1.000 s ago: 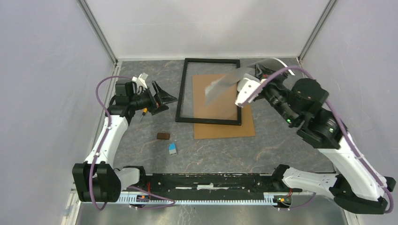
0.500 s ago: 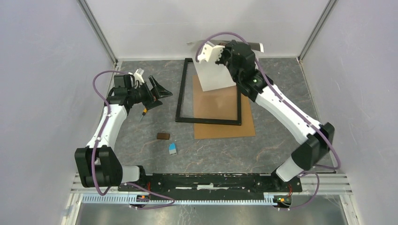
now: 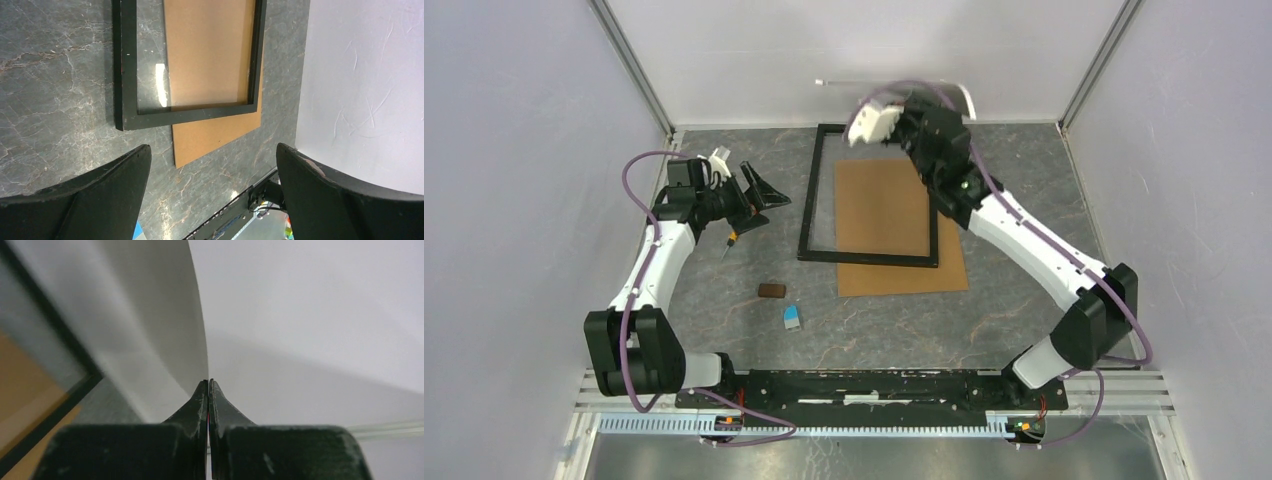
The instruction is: Take the photo out of the frame
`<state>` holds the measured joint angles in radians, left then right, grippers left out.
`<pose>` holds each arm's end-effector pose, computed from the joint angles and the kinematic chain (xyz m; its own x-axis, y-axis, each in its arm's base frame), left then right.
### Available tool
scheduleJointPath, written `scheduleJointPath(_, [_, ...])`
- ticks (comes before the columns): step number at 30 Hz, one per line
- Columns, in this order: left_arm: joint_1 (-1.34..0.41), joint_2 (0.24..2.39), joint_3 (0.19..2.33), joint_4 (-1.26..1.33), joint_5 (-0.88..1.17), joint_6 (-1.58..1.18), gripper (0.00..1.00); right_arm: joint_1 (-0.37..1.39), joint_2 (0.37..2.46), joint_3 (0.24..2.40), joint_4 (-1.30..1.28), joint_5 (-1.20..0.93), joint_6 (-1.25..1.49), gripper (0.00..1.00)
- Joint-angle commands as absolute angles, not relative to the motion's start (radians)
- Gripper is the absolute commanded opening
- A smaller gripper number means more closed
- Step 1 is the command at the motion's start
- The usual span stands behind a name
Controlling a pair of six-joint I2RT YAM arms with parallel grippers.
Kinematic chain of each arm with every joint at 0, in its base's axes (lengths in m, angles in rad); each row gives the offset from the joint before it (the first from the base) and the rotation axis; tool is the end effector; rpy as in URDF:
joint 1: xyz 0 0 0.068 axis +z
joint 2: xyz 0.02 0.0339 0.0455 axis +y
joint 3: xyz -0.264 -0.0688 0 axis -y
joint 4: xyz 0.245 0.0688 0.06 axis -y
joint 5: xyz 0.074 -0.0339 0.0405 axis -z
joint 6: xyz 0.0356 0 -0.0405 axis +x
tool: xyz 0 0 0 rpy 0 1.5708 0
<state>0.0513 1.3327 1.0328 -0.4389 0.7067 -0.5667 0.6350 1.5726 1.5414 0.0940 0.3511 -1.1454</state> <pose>0.2851 -0.0085 0.2869 -0.8038 -0.4501 -0.3890 0.0105 0.6430 -0.7658 0.3087 0.2123 0.4366 0.2765 -0.8587 -0.4315 -0.0698 0.4299 -0.9002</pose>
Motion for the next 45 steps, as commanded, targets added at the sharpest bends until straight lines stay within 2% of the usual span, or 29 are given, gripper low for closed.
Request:
scheduleJointPath(1, [0.061,1.349,1.042,-0.402,0.694,-0.511,1.00,0.685,1.504,1.256,0.140,0.260,-1.099,0.00])
scheduleJointPath(9, [0.072,1.366,1.042,-0.423,0.676,-0.481,1.00,0.734,1.562,0.983,0.210,0.175,-1.000,0.00])
scheduleJointPath(18, [0.075,1.393,1.051,-0.437,0.650,-0.436,1.00,0.760,1.669,0.934,0.226,0.150,-0.953,0.00])
scheduleJointPath(22, [0.075,1.426,1.065,-0.441,0.641,-0.405,1.00,0.769,1.700,0.955,0.154,0.144,-0.952,0.00])
scheduleJointPath(23, [0.075,1.436,1.069,-0.439,0.643,-0.399,1.00,0.770,1.709,0.972,0.124,0.144,-0.949,0.05])
scheduleJointPath(24, [0.074,1.446,1.072,-0.440,0.640,-0.392,1.00,0.771,1.718,0.986,0.094,0.142,-0.940,0.15])
scheduleJointPath(26, [0.073,1.468,1.081,-0.442,0.636,-0.377,1.00,0.771,1.720,1.003,0.049,0.123,-0.918,0.28])
scheduleJointPath(29, [0.070,1.502,1.097,-0.442,0.624,-0.353,1.00,0.772,1.700,1.021,0.005,0.082,-0.880,0.59])
scheduleJointPath(34, [0.050,1.583,1.169,-0.439,0.586,-0.288,1.00,0.729,1.653,1.136,-0.195,-0.111,-0.787,0.89])
scheduleJointPath(39, [0.013,1.700,1.291,-0.448,0.568,-0.232,0.99,0.549,1.614,1.250,-0.345,-0.397,-0.616,0.97])
scheduleJointPath(45, [-0.099,1.842,1.429,-0.454,0.452,-0.191,0.98,0.249,1.650,1.278,-0.420,-0.535,-0.379,0.98])
